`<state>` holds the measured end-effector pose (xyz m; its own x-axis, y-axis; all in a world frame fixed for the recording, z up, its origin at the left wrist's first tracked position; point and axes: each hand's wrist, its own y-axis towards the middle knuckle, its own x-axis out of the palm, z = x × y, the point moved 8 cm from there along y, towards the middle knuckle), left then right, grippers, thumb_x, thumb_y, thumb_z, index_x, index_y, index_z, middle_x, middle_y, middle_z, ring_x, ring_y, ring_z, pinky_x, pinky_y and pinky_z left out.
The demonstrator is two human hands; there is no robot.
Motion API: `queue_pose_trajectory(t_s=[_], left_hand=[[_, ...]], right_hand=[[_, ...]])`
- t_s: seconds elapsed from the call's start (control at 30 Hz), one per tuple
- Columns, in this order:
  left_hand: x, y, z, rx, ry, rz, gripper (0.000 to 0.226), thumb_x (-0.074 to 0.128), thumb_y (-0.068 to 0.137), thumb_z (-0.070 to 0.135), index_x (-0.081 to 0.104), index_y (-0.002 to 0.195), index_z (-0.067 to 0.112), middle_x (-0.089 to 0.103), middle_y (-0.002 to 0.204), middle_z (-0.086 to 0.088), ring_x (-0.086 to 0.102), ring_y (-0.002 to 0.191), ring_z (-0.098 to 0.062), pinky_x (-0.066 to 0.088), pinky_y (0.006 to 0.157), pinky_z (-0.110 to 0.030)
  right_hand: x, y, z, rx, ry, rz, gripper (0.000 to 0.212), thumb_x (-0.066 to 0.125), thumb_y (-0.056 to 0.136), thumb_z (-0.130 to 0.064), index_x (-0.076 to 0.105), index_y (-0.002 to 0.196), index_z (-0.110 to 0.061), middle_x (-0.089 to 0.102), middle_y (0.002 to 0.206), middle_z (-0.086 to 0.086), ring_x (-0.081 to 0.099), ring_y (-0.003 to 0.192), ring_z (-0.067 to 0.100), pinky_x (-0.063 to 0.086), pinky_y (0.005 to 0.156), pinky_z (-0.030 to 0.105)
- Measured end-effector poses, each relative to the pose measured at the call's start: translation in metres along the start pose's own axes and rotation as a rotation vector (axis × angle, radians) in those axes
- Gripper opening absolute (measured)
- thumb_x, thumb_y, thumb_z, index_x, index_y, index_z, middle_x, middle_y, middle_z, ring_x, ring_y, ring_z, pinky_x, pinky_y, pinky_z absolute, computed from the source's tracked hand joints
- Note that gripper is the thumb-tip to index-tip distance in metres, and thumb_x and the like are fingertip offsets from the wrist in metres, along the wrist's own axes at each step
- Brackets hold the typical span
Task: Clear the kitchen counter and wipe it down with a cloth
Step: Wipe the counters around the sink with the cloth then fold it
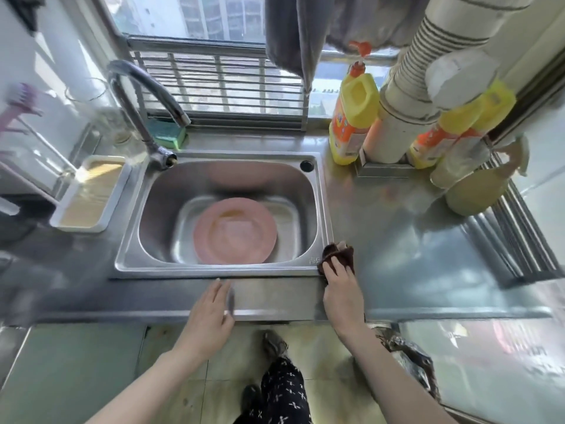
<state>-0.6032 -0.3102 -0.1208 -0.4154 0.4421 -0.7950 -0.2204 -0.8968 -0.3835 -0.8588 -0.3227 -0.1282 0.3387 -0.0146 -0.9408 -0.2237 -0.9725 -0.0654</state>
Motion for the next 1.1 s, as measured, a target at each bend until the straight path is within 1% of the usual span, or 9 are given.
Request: queue_pose_trajectory(t_s=[0.07, 0.17, 0.3, 0.47, 0.53, 0.73, 0.87, 1.0, 1.1], left_hand=[[-0.002, -0.017, -0.013, -0.052, -0.033, 0.018, 0.061, 0.041, 0.091, 0.017, 0.014, 0.145, 0.011, 0.011, 0.155, -0.008, 0.01, 0.144, -0.018, 0.009, 0.117, -0.029], [-0.005, -0.035, -0.032, -0.15, -0.082, 0.035, 0.062, 0.04, 0.091, 0.016, 0.011, 0.146, 0.012, 0.008, 0.156, -0.006, 0.007, 0.144, -0.017, 0.009, 0.118, -0.03], [-0.016, -0.051, -0.056, -0.267, -0.125, 0.099, 0.063, 0.041, 0.091, 0.015, 0.01, 0.146, 0.013, 0.008, 0.156, -0.006, 0.008, 0.144, -0.019, 0.011, 0.118, -0.034], [-0.033, -0.073, -0.086, -0.402, -0.206, 0.191, 0.063, 0.041, 0.091, 0.012, 0.011, 0.146, 0.015, 0.007, 0.156, -0.002, 0.007, 0.144, -0.017, 0.011, 0.118, -0.034], [-0.037, -0.084, -0.099, -0.461, -0.234, 0.217, 0.064, 0.041, 0.091, 0.013, 0.01, 0.146, 0.015, 0.006, 0.157, -0.003, 0.006, 0.144, -0.018, 0.011, 0.119, -0.034], [-0.052, -0.119, -0.132, -0.633, -0.237, 0.308, 0.062, 0.041, 0.091, 0.015, 0.013, 0.146, 0.015, 0.007, 0.157, -0.004, 0.011, 0.143, -0.02, 0.013, 0.116, -0.033], [-0.067, -0.132, -0.152, -0.663, -0.174, 0.38, 0.061, 0.041, 0.092, 0.016, 0.012, 0.146, 0.018, 0.004, 0.157, -0.001, 0.006, 0.145, -0.017, 0.008, 0.117, -0.031], [-0.091, -0.147, -0.2, -0.738, -0.117, 0.441, 0.068, 0.044, 0.092, 0.038, 0.007, 0.146, 0.022, -0.007, 0.156, 0.0, -0.002, 0.145, -0.021, 0.008, 0.117, -0.039], [-0.111, -0.158, -0.254, -0.864, -0.095, 0.431, 0.08, 0.042, 0.086, 0.057, -0.001, 0.146, 0.027, -0.017, 0.155, -0.001, -0.008, 0.144, -0.025, 0.004, 0.116, -0.047]], right_hand=[[0.007, -0.019, -0.002, 0.054, 0.012, -0.033, 0.054, 0.053, 0.074, 0.011, 0.057, 0.124, -0.007, 0.051, 0.136, 0.014, 0.047, 0.121, 0.041, 0.039, 0.106, 0.044], [0.02, -0.047, -0.032, -0.007, -0.029, -0.057, 0.06, 0.068, 0.059, 0.014, 0.065, 0.114, -0.009, 0.061, 0.126, 0.011, 0.056, 0.113, 0.04, 0.049, 0.092, 0.053], [0.042, -0.059, -0.093, -0.159, -0.062, -0.164, 0.072, 0.082, 0.041, 0.009, 0.069, 0.108, -0.015, 0.067, 0.117, 0.005, 0.063, 0.105, 0.035, 0.054, 0.081, 0.047], [0.064, -0.056, -0.148, -0.341, -0.032, -0.256, 0.072, 0.081, 0.045, -0.002, 0.065, 0.115, -0.01, 0.067, 0.116, 0.004, 0.064, 0.105, 0.03, 0.057, 0.074, 0.03], [0.068, -0.057, -0.172, -0.438, 0.004, -0.287, 0.067, 0.081, 0.053, -0.006, 0.063, 0.117, -0.01, 0.066, 0.116, 0.004, 0.064, 0.105, 0.028, 0.056, 0.078, 0.029], [0.078, -0.064, -0.246, -0.751, 0.078, -0.397, 0.064, 0.084, 0.048, -0.008, 0.068, 0.11, -0.012, 0.067, 0.116, 0.0, 0.065, 0.105, 0.028, 0.054, 0.081, 0.031], [0.093, -0.058, -0.291, -0.93, 0.155, -0.49, 0.062, 0.074, 0.062, -0.003, 0.06, 0.122, -0.007, 0.057, 0.131, 0.007, 0.054, 0.121, 0.028, 0.037, 0.103, 0.039], [0.113, -0.056, -0.334, -1.022, 0.162, -0.631, 0.063, 0.058, 0.08, -0.006, 0.04, 0.14, -0.014, 0.034, 0.149, -0.003, 0.026, 0.14, 0.015, 0.015, 0.114, 0.019], [0.126, -0.056, -0.368, -1.076, 0.155, -0.624, 0.064, 0.058, 0.081, -0.009, 0.038, 0.141, -0.018, 0.031, 0.15, -0.006, 0.021, 0.142, 0.009, 0.002, 0.109, 0.008]])
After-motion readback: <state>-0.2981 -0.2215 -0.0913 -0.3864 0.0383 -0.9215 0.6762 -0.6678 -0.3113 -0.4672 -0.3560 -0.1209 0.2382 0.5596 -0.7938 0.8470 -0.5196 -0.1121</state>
